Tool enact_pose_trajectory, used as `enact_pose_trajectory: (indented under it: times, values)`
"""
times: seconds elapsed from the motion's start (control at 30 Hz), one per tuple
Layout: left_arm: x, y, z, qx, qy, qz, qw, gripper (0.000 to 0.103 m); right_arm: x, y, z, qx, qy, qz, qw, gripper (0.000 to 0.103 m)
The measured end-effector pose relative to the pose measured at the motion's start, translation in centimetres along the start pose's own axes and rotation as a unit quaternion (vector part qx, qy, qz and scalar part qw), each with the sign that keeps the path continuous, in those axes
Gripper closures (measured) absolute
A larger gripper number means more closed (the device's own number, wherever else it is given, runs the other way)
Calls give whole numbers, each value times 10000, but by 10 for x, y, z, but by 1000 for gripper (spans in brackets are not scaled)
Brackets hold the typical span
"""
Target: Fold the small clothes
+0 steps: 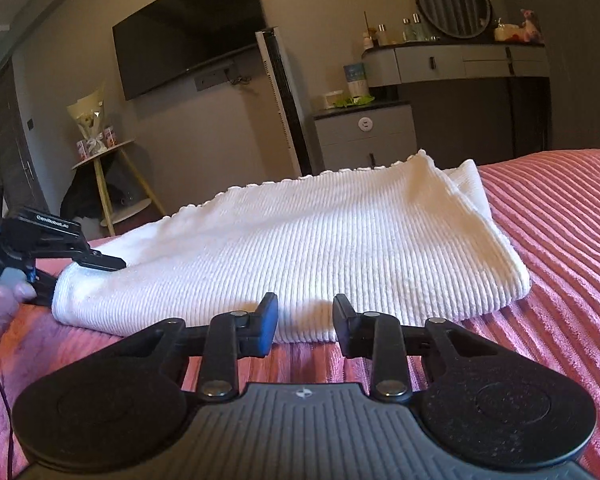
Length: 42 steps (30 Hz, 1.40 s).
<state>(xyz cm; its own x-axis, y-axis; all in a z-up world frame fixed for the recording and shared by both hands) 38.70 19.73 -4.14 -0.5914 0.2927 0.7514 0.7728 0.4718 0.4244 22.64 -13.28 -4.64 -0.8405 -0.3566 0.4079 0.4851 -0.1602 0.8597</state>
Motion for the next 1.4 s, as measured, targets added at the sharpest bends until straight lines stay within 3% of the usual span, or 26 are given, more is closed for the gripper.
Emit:
enact_pose_trajectory:
  times: [0.07,0.1,0.17,0.4,0.57,0.63,0.73,0.87,0.97,1.03,1.13,1.23,1.33,1.4]
  values:
    - [-3,0,-5,-25,5,11,10000,56,1,-1,2,55,5,-29,10000,73]
    - [-3,1,-8,-40,-5,27,10000,70,2,-1,3,82,13,-44,10000,73]
    - [0,4,-12,-21,6,11,10000,75,3,-1,5,111,-6,-75,9999,73]
    - [31,10,-45,-385,-182,-410,9983,77,0,3,11,168,44,-173,9997,74]
    - [33,8,-57,-528,-17,-373,9979,77,-11,24,34,388,148,-378,9984,76]
    - [34,8,-57,-471,-3,-367,9982,77,-28,21,38,244,247,-78,9994,82]
    - [40,8,-65,-557,-54,-418,9976,77,-62,5,46,346,176,877,9954,92]
    - [50,7,-88,-909,-191,-475,9945,77,-70,11,39,203,347,1120,9929,92]
    - [55,5,-112,-1135,-334,-522,9916,77,-59,13,30,89,623,984,9932,92]
    - [57,1,-132,-1391,-310,-586,9881,77,-39,18,16,-392,702,876,9929,92]
    - [55,-10,-170,-1902,-333,-646,9791,77,8,28,1,-744,415,376,9957,91]
    - [41,-31,-218,-2595,-194,-573,9638,77,49,41,-18,-921,45,-231,9955,81]
    - [11,-61,-261,-3174,-58,-408,9474,77,69,41,-39,-1265,-31,-697,9895,81]
    - [-12,-84,-282,-3468,16,-278,9375,76,72,34,-50,-1284,-115,-757,9888,81]
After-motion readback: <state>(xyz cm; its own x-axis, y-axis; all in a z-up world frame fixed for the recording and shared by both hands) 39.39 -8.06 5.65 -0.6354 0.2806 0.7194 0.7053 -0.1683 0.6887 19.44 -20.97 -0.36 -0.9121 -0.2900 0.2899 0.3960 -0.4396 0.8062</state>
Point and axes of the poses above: each gripper's, at about its wrist camera, not at the fingertips, and x roughly against the way its jaws point, z to its left, y to its top, the point moved 1 cm from there along -x, roughly the way its jaws point, and after that the axes turned 8 degrees about y, right-handed, at the moved point
